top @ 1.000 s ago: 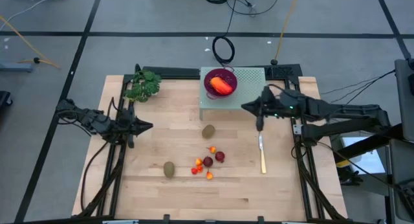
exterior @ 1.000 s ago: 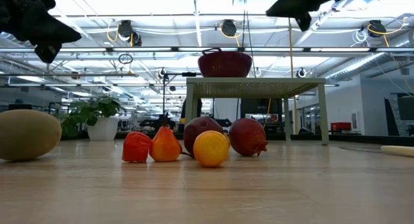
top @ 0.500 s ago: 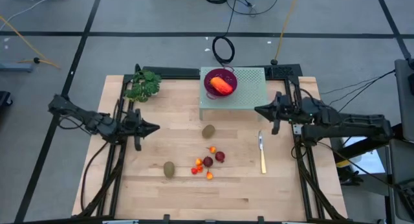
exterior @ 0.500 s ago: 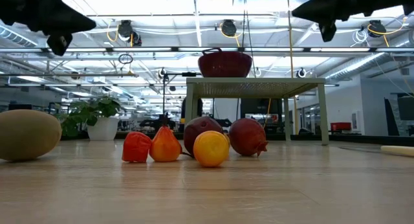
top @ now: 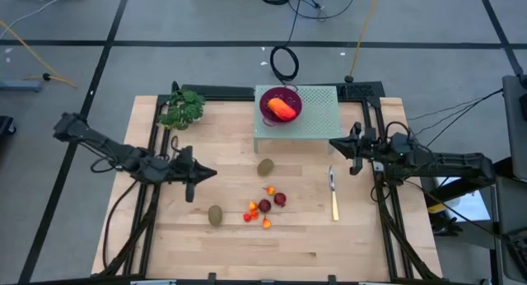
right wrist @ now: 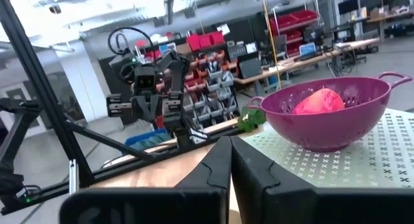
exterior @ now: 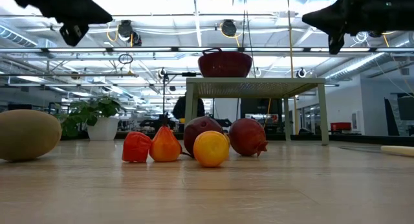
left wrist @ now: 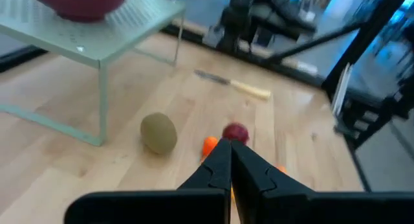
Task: Pick & Place Fruit
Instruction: Put the kiwi into the dark red colander on the shelf
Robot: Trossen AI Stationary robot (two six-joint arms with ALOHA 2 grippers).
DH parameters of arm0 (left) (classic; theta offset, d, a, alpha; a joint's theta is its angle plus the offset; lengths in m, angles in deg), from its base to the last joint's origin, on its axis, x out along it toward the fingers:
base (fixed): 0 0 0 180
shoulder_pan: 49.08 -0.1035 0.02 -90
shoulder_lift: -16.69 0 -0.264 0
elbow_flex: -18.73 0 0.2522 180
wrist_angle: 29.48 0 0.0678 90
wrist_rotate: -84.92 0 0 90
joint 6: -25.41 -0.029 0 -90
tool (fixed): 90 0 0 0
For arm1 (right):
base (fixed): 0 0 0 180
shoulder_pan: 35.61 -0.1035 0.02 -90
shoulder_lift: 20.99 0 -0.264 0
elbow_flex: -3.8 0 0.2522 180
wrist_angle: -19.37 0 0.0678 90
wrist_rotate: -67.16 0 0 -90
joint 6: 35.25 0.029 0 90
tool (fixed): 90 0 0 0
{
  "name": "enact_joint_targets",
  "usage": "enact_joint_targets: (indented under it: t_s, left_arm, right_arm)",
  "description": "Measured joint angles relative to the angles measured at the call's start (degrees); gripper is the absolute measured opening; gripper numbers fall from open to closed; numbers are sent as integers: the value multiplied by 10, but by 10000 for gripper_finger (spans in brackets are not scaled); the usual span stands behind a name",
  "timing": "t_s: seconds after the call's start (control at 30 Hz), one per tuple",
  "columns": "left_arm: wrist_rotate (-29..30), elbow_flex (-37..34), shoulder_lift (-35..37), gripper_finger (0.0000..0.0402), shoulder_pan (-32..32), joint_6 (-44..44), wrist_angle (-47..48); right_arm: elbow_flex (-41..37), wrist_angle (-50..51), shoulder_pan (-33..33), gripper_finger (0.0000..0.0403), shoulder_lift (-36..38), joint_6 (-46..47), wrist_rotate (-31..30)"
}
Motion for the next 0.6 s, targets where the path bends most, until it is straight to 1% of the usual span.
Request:
enact_joint_targets:
  t_s: [0.1, 0.23, 0.33, 0.4, 0.5, 0.6]
  left_arm:
    - [-20, 67, -46, 1, 0, 38, 81]
    - [-70, 144, -106, 1, 0, 106, 183]
    - [-113, 187, -148, 1, 0, 163, 239]
    - [-143, 207, -174, 0, 1, 206, 267]
    - [-181, 227, -209, 0, 6, 280, 284]
    - [-206, 234, -239, 0, 15, 387, 290]
  right_arm:
    - [-34, -52, 0, 4, 8, -1, 0]
    - [-72, -126, 0, 4, 12, -21, 0]
    - [-93, -170, 0, 4, 12, -23, 0]
    - [-100, -175, 0, 4, 12, -24, 0]
    - [-104, -175, 0, 4, 12, -24, 0]
    - [-105, -175, 0, 4, 12, -24, 0]
